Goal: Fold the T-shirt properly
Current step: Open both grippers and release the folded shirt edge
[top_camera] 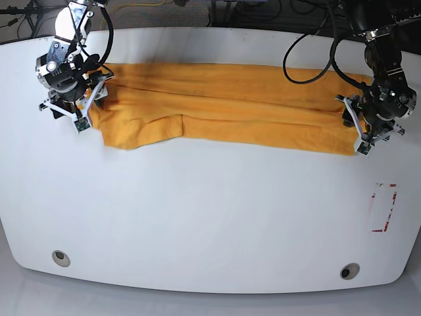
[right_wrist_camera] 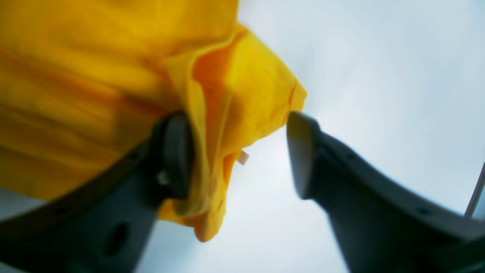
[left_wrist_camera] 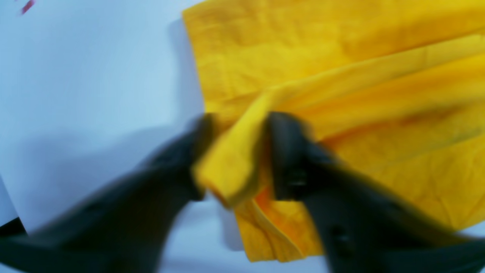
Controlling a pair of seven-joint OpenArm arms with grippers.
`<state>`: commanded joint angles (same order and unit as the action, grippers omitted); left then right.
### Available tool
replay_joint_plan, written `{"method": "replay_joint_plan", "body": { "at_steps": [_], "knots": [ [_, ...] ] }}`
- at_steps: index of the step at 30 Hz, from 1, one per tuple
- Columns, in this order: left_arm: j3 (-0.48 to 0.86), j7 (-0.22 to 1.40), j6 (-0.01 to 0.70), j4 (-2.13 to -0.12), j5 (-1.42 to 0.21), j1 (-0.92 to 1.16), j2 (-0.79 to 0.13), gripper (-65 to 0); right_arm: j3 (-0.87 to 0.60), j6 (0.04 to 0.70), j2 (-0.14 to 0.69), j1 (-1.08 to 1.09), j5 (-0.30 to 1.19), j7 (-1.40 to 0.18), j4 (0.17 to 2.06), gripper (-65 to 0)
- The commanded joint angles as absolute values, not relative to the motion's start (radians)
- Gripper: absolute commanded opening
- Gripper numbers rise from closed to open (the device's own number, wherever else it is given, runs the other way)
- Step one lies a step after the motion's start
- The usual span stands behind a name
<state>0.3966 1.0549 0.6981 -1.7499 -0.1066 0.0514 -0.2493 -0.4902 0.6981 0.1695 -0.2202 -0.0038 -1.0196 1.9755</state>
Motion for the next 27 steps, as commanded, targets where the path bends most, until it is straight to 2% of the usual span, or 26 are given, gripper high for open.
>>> {"method": "replay_joint_plan", "body": {
  "at_steps": [5, 13, 15, 21, 23, 27],
  "knots": [
    [0.403, 1.090, 0.698, -1.825, -0.114, 0.025, -0.249, -25.3, -0.490, 0.698, 0.165, -0.209, -0.002, -1.018, 2.012, -18.5],
    [0.403, 1.222, 0.698, -1.926, -0.116, -0.081, -0.234, -25.3, -0.498, 0.698, 0.102, -0.127, -0.002, -1.017, 2.015, -18.7],
    [0.406, 1.222, 0.698, -1.926, -0.110, -0.104, -0.214, -25.3, -0.495, 0.698, 0.076, -0.110, -0.002, -1.017, 2.014, -21.1],
    [0.404, 1.222, 0.698, -1.882, -0.107, -0.105, -0.180, -25.3, -0.495, 0.698, 0.021, -0.111, -0.010, -1.020, 2.014, -34.7],
    [0.404, 1.222, 0.698, -1.865, -0.107, -0.102, -0.179, -25.3, -0.492, 0.698, 0.021, -0.131, -0.010, -1.020, 2.015, -36.6],
    [0.406, 1.221, 0.698, -1.828, -0.108, -0.079, -0.185, -25.3, -0.498, 0.698, 0.024, -0.173, -0.010, -1.020, 2.017, -36.1]
  ]
}}
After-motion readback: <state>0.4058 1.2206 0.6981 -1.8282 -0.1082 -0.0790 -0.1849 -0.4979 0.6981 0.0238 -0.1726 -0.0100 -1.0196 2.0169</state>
